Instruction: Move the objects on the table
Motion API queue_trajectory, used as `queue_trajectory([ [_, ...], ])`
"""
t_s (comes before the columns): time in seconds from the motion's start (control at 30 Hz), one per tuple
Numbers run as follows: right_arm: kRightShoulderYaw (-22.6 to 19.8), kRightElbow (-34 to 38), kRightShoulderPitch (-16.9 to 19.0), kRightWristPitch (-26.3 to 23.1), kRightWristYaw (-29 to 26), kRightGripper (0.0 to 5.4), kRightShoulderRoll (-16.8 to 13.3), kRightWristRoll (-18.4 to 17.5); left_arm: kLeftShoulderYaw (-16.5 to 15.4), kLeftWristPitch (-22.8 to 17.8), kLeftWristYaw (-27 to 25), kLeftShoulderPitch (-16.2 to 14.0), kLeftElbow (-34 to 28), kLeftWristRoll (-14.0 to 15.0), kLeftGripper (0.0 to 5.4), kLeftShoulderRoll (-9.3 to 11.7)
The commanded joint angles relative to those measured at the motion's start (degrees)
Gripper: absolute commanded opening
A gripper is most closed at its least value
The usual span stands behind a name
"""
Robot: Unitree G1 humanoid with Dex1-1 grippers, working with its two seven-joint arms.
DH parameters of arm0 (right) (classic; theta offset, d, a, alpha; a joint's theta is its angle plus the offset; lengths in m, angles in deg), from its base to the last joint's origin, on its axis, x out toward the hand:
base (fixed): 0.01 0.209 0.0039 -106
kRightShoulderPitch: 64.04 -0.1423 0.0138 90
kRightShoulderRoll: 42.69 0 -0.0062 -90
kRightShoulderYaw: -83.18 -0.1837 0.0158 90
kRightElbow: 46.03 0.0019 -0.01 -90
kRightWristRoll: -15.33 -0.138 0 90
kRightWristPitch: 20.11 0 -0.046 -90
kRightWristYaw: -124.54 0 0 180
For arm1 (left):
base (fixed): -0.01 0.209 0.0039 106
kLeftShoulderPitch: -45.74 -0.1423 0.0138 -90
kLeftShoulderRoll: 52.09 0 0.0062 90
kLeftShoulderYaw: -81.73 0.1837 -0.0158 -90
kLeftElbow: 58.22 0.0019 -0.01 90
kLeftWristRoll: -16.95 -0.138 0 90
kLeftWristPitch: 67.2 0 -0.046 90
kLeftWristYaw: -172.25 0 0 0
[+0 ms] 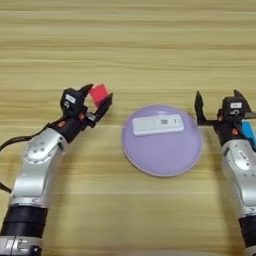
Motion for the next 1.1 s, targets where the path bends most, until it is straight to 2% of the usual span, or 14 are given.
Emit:
queue_trajectory([
  [0.03, -0.10, -0.59, -1.23, 0.32, 0.25, 5.40, 0.17, -0.08, -0.40, -1.24, 0.91, -2.81, 0.37, -1.43, 3.06, 1.78],
  [0.13, -0.10, -0.86, -1.39, 0.38, 0.27, 5.40, 0.20, -0.07, 0.73, -1.87, 1.67, -3.76, 1.89, -2.73, 3.06, 1.62],
  [0.3, -0.03, -1.02, -1.56, 0.39, 0.38, 5.40, 0.26, 0.03, 3.86, -3.26, 2.16, -2.95, 7.20, -5.24, 3.06, 0.64],
  [0.7, -0.05, -0.42, -1.09, 0.07, 0.35, 5.40, 0.17, 0.04, 5.93, -2.93, 1.75, -3.31, 8.39, -5.71, 3.06, 0.23],
  [0.73, -0.06, -0.45, -1.06, 0.08, 0.33, 5.40, 0.15, 0.04, 6.08, -2.85, 1.75, -3.33, 8.36, -5.81, 3.34, 0.25],
  [0.97, -0.07, -0.60, -1.06, 0.06, 0.24, 5.40, 0.08, 0.04, 6.41, -2.00, 1.70, -3.55, 7.05, -5.74, 3.97, 0.00],
  [1.1, -0.03, -0.75, -1.13, 0.15, 0.28, 5.40, 0.10, 0.13, 5.34, -1.71, 3.11, -3.19, 6.68, -5.73, 4.28, -0.18],
])
